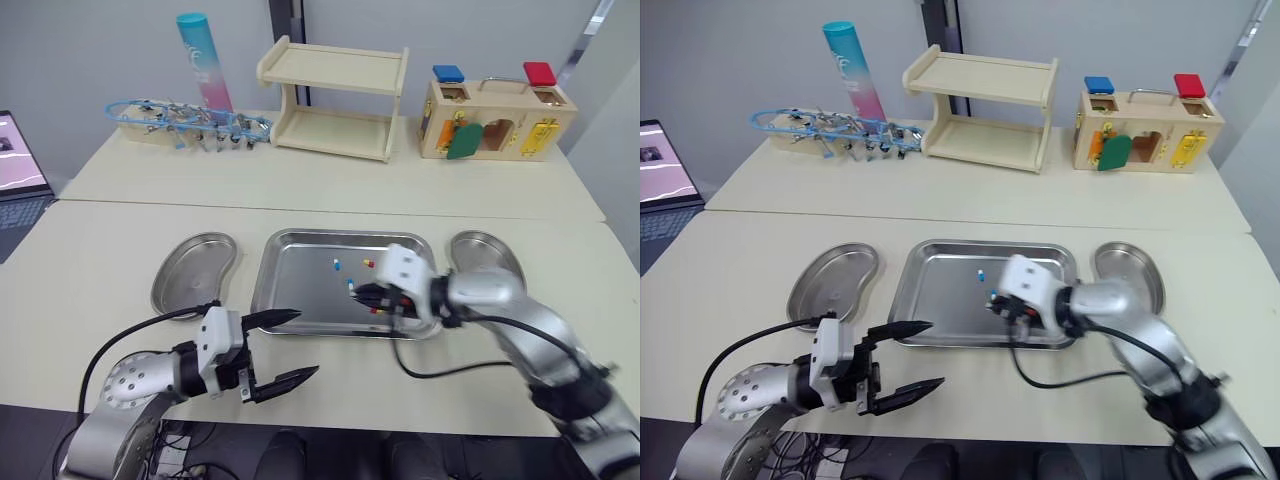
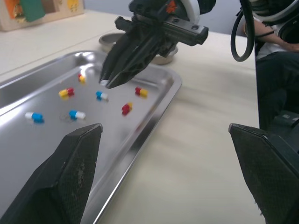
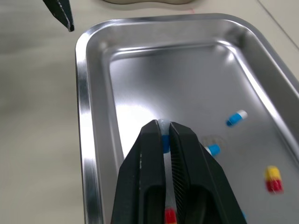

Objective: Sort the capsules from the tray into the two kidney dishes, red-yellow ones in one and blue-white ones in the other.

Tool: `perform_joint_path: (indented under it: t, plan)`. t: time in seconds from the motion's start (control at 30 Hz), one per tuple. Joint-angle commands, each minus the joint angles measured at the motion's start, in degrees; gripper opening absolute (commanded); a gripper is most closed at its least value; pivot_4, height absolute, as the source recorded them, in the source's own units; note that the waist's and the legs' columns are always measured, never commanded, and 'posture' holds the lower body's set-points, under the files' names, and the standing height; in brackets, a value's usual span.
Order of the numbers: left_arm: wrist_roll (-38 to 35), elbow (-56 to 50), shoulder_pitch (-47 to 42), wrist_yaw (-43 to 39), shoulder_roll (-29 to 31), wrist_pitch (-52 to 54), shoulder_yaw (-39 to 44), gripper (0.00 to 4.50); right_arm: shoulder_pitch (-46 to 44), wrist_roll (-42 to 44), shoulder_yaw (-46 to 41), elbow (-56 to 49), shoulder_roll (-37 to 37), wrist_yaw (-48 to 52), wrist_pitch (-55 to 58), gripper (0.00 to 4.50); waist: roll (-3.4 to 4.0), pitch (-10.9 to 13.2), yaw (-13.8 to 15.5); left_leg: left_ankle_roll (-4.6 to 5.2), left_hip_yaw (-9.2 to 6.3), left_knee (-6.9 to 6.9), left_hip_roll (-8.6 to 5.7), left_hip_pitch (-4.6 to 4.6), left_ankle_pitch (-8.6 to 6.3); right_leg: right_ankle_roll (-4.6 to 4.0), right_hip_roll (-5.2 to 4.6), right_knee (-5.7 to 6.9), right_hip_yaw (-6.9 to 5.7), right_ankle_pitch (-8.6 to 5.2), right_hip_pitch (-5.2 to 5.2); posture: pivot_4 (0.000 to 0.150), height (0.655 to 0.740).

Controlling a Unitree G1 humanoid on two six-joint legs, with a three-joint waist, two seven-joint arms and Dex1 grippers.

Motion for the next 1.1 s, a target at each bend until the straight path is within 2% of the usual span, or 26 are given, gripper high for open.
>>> perform_joint_path:
  t: [0.03,0.23,0.43,0.57,0.83,0.97,1.1]
  plan:
    - [-1.61,-1.95,-2.16,-0.33,-0.41,-0.3,-0.97,4.5,5.19,3.01,-11.14,-4.65,-3.76,-0.06,-1.7,0.01,0.02,0.0,-0.47,0.0,0.01,0.0,0.0,0.03,0.0,0.0,0.0,0.03,0.02,0.0,-0.01,0.15,0.74]
    - [-1.36,-1.05,-3.17,-0.92,-0.6,-1.23,-1.81,4.5,15.61,1.28,-23.56,0.09,-11.06,-1.49,-5.9,0.01,0.01,0.0,-0.53,0.01,0.06,-0.02,0.0,0.12,0.0,0.0,0.03,0.03,0.1,0.0,0.03,0.15,0.74]
    - [-0.96,-0.57,-3.77,-1.47,-1.53,-2.64,-2.54,4.5,14.37,-3.51,-23.46,10.97,-10.76,-9.46,-6.72,0.01,0.01,0.0,-0.65,0.01,0.13,-0.01,0.0,0.23,0.0,0.0,0.02,0.05,0.17,0.0,0.07,0.15,0.74]
    - [-0.68,-0.37,-3.37,-1.62,-1.89,-3.57,-2.84,4.5,12.79,-3.39,-22.49,13.84,-10.63,-10.09,-5.54,0.01,0.02,0.01,-0.56,0.01,0.17,-0.02,0.0,0.22,0.0,0.0,0.02,0.02,0.2,0.0,0.07,0.15,0.74]
    - [-0.66,-0.72,-1.86,-0.92,-1.37,-3.24,-2.51,4.5,11.02,-1.55,-24.14,15.15,-10.47,-10.3,-4.91,2.39,0.02,0.01,-0.5,0.01,0.16,-0.02,0.0,0.22,0.0,0.0,0.02,0.02,0.19,0.0,0.09,0.15,0.74]
    - [-0.1,-0.47,-0.33,2.3,-0.07,-1.05,0.01,4.5,12.86,-1.26,-24.88,14.62,-12.38,-7.93,-9.28,3.6,0.02,0.01,-0.47,0.01,0.15,-0.01,0.0,0.22,0.0,0.0,0.02,0.02,0.19,0.0,0.09,0.15,0.74]
    - [-1.35,1.01,4.43,6.31,1.34,0.97,8.12,4.5,17.61,-0.8,-27.93,15.3,-14.45,-3.32,-19.61,3.6,0.02,0.01,-0.49,0.01,0.15,-0.02,0.0,0.21,0.0,0.01,0.02,0.0,0.18,0.0,0.09,0.15,0.74]
